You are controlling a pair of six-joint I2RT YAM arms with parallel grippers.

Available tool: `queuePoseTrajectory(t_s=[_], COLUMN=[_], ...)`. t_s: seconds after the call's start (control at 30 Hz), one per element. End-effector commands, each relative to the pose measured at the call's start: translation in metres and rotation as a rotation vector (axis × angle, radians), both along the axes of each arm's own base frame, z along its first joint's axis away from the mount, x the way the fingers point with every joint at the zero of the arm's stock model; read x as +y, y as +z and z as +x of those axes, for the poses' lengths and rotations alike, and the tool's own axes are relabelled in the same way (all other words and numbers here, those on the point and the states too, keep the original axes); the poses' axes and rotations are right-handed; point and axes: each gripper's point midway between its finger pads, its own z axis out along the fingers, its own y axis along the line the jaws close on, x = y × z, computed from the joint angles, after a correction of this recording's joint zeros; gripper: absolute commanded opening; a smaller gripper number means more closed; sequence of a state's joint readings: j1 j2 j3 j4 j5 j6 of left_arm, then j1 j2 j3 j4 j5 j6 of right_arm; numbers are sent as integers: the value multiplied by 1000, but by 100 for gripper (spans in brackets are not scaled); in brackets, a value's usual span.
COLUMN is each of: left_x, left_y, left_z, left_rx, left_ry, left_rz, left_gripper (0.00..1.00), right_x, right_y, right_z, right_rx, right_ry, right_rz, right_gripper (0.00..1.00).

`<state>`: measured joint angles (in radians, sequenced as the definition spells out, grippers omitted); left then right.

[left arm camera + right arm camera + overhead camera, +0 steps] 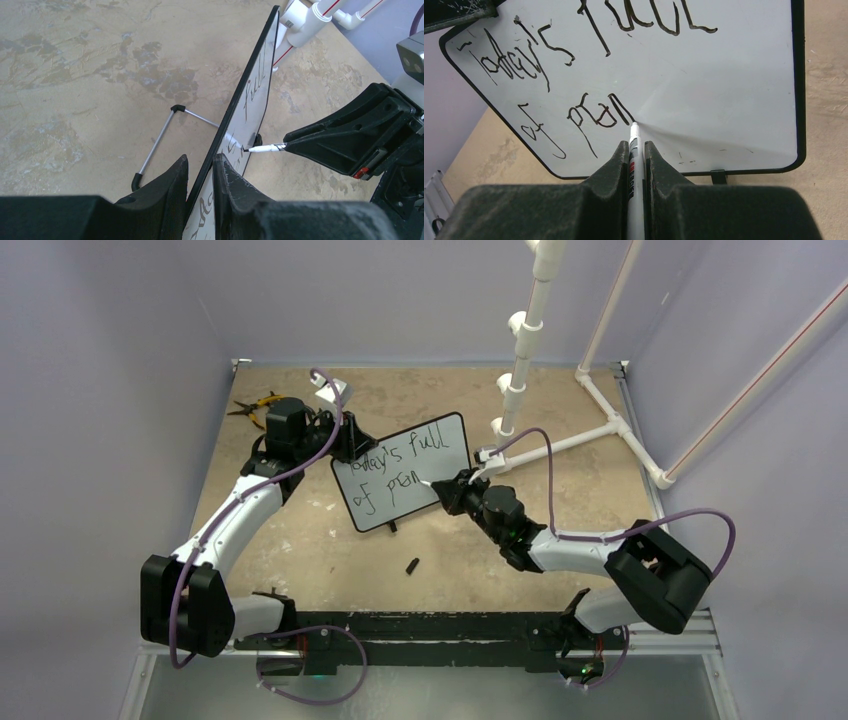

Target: Write a sentence on the whiteboard

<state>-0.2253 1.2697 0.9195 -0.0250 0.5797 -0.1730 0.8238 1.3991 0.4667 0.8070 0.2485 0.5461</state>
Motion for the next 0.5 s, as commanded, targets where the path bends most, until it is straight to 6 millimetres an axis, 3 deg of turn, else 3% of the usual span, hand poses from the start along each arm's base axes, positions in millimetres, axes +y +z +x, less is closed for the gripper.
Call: queuePoseTrajectory(t_s=[0.0, 0.17, 0.47], left_x=[-2, -2, -2], left_y=[-28, -28, -27], left_z=[-8, -8, -8], left_rx=[103, 103, 99], left_ry=[4, 6, 4], left_rz=[20, 21, 21], left_gripper=[22, 22, 22], right_x=[0, 3, -3], right_y=[38, 54, 54], right_z=[14, 19, 25], right_rx=[-83, -120, -124], right_ry=[-39, -45, -80], right_rz=[57, 76, 72], right_gripper=[0, 0, 0])
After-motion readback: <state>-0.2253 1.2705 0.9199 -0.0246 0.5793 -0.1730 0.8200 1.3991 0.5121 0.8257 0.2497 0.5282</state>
